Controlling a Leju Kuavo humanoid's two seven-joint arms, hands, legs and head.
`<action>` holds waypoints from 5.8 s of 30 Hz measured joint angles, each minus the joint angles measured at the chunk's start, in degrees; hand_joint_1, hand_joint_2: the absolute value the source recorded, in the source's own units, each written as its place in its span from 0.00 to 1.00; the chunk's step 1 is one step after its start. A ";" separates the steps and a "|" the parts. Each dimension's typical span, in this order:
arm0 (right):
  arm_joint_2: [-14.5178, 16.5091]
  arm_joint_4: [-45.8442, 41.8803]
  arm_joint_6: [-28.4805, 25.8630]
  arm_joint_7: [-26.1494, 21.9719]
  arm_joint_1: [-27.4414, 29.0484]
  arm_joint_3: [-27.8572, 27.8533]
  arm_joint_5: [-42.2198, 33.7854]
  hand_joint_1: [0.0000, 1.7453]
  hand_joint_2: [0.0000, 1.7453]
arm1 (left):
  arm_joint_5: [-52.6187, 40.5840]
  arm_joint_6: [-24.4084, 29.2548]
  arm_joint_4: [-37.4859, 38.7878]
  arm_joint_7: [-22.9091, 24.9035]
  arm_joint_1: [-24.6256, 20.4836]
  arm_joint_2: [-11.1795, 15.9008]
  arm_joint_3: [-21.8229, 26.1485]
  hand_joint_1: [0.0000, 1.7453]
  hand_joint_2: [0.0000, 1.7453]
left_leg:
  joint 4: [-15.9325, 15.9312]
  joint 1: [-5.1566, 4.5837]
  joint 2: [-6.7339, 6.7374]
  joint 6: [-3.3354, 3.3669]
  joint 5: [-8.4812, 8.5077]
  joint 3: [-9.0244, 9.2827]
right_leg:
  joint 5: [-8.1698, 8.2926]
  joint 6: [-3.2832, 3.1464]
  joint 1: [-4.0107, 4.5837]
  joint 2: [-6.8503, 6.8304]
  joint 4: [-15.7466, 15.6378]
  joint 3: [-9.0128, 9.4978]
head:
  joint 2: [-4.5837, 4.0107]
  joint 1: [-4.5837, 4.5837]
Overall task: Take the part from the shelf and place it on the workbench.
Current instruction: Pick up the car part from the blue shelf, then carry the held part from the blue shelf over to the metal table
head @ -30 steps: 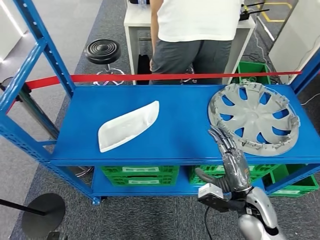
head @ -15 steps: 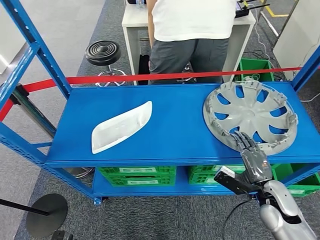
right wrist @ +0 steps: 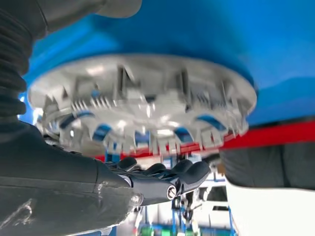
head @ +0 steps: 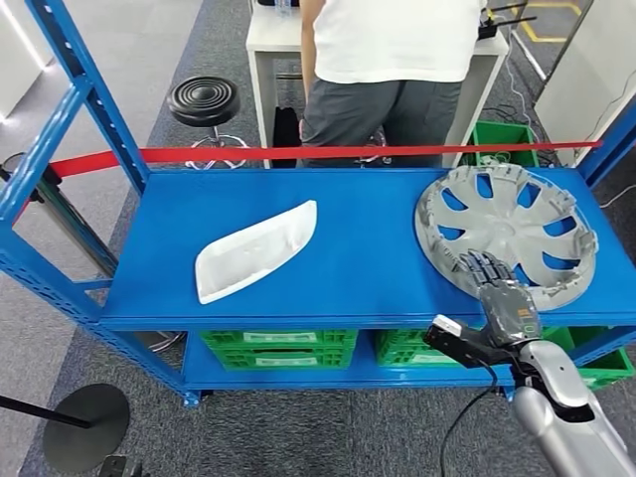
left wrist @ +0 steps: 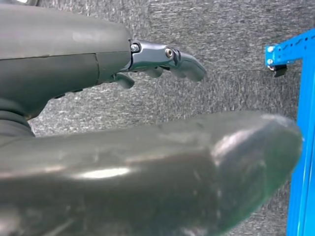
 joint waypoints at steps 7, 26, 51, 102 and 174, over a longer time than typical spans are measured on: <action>0.02 2.27 -2.15 0.94 -1.28 -0.34 1.59 0.00 1.00 | -0.50 -0.02 0.00 0.01 0.03 -0.16 -0.01 0.00 0.00 | 0.13 0.06 -0.07 0.12 -0.43 0.59 | 0.63 0.55 -0.19 -0.19 4.88 -2.98 | 0.00 0.57; -0.70 6.39 4.08 3.05 -3.24 -1.79 0.96 0.00 1.00 | -1.06 -0.24 0.00 -0.01 -0.10 -0.10 -0.03 0.00 0.00 | 1.06 -0.20 -0.04 -1.27 -0.65 -0.18 | 3.22 -1.26 0.09 0.13 -3.37 0.68 | 0.01 -0.60; -10.68 12.05 22.53 7.26 -9.52 2.44 -6.37 1.00 1.00 | -2.19 -0.60 0.02 -0.49 -0.01 0.06 -0.03 0.00 0.00 | 16.97 0.10 -0.02 -2.32 -7.86 -7.12 | 3.72 -1.83 -0.50 -0.23 -3.73 0.76 | 0.00 -0.51; 16.37 -21.82 -18.24 -32.39 15.61 -5.28 -39.58 1.00 1.00 | -2.32 1.01 0.03 -8.16 0.98 -0.78 0.54 0.00 0.00 | 0.95 0.41 -0.33 -1.25 -1.72 0.98 | 2.77 0.33 -0.61 -0.07 -1.56 -0.07 | 0.00 0.34; 17.92 -37.21 29.47 -33.46 17.80 9.44 -66.34 1.00 1.00 | -2.17 -0.15 0.04 -4.33 0.45 -0.91 3.39 0.00 0.00 | 16.85 0.44 0.36 -3.28 -8.78 -5.98 | 4.38 -2.77 0.04 -0.16 -3.57 -0.32 | 0.00 -1.25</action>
